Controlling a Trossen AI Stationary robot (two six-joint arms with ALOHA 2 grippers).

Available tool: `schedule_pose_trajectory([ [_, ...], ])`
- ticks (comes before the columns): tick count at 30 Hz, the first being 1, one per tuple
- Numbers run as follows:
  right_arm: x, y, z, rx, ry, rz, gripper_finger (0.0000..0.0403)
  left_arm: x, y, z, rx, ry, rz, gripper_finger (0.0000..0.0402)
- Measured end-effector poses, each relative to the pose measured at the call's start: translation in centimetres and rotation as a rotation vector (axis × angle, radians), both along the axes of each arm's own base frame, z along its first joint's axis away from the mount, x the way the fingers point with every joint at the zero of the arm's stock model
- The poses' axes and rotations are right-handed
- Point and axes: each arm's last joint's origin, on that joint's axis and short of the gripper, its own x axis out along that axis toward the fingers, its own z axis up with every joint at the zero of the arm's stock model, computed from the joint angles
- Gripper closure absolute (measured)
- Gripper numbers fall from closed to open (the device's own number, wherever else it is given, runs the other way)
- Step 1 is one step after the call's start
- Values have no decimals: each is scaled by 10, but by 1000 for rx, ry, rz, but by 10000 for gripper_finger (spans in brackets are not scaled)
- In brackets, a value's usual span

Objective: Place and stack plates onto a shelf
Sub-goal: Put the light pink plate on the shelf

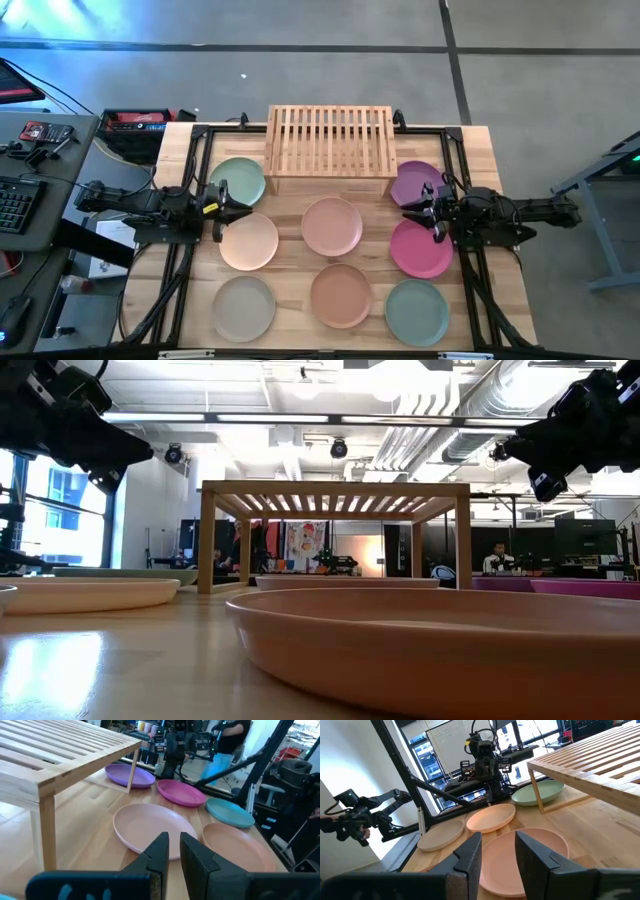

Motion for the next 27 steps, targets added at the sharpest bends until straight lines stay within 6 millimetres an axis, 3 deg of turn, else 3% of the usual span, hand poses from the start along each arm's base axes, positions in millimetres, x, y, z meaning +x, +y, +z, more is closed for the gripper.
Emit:
schedule_pose_trajectory([
  [9,0,0,0,1,0,0,302,1,0,8,-111,-90,24,367],
  [17,0,0,1,178,0,2,302,0,3,25,-355,-285,94,367],
  [27,0,0,2,219,-11,2,302,-4,6,39,-302,-436,161,367],
])
